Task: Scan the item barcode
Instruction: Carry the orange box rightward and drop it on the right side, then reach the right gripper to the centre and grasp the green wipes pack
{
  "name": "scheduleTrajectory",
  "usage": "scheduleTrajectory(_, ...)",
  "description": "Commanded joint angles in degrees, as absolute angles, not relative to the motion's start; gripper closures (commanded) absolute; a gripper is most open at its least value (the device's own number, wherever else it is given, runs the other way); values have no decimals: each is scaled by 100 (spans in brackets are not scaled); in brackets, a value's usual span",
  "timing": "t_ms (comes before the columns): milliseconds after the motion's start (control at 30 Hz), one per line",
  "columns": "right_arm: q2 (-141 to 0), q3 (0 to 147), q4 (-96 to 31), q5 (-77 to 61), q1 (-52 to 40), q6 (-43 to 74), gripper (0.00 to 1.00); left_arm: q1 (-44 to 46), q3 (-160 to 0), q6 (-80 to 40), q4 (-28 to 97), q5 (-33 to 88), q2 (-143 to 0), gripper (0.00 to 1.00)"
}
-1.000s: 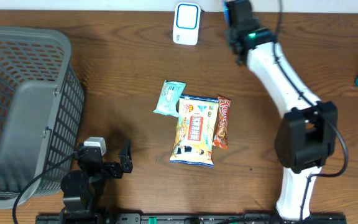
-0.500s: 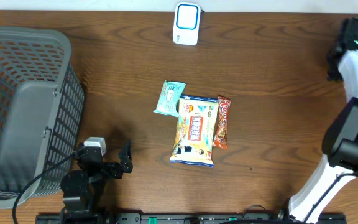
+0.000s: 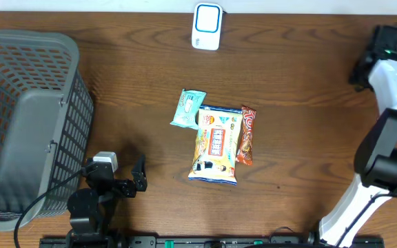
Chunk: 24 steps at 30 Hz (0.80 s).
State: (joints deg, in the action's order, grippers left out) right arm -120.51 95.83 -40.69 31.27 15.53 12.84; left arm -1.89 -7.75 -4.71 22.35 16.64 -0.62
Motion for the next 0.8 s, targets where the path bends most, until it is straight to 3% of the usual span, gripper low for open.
scheduleTrajectory(0, -11135, 9762, -4032, 3129, 805, 1647, 1, -224, -687, -523, 2344, 1737, -34, 0)
scheduleTrajectory(267, -10669, 9758, -4053, 1979, -1131, 2016, 1, -224, -687, -523, 2344, 1737, -34, 0)
scheduleTrajectory(433, -10897, 9756, -4344, 145, -2073, 2012, 1, -224, -687, -523, 2344, 1737, -34, 0)
scheduleTrajectory(767, -11603, 9736, -5872, 45, -3411, 2016, 1, -224, -687, -523, 2344, 1737, -34, 0)
